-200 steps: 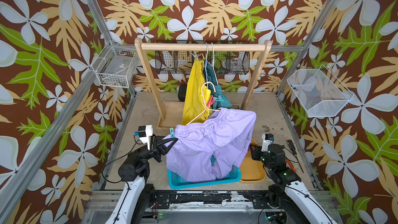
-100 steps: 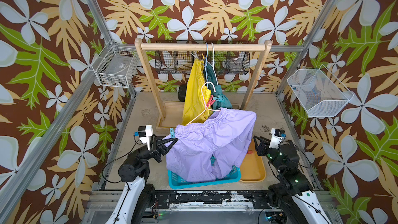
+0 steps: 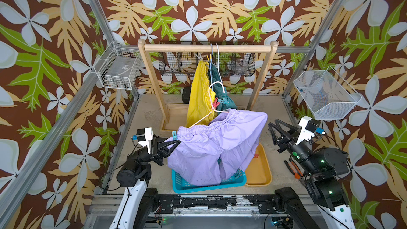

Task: Remove the clothespins securing shorts to the hanger
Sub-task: Place the clothespin in the storage box, then remove the clothespin from the hanger.

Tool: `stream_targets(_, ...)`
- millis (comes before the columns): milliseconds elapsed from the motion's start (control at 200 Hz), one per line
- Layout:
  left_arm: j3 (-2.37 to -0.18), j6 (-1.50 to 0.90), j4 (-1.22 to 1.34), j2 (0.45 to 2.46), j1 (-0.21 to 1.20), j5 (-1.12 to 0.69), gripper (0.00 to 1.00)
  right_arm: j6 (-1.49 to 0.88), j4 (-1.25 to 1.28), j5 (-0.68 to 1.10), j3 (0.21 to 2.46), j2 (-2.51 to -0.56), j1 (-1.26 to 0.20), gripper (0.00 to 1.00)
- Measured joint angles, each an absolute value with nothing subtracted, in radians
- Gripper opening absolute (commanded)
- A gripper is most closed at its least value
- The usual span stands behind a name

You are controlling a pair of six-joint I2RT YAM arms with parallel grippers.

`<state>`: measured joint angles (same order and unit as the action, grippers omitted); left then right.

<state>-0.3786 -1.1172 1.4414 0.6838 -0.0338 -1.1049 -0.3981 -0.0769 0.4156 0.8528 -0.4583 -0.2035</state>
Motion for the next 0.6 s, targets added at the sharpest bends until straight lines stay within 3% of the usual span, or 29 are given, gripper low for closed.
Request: stream_targets(596, -0.479, -0.929, 1.148, 0.686, -0.034, -1.129, 0.00, -0.379, 0.002, 0.548, 1.071, -0.665, -0.204, 0.43)
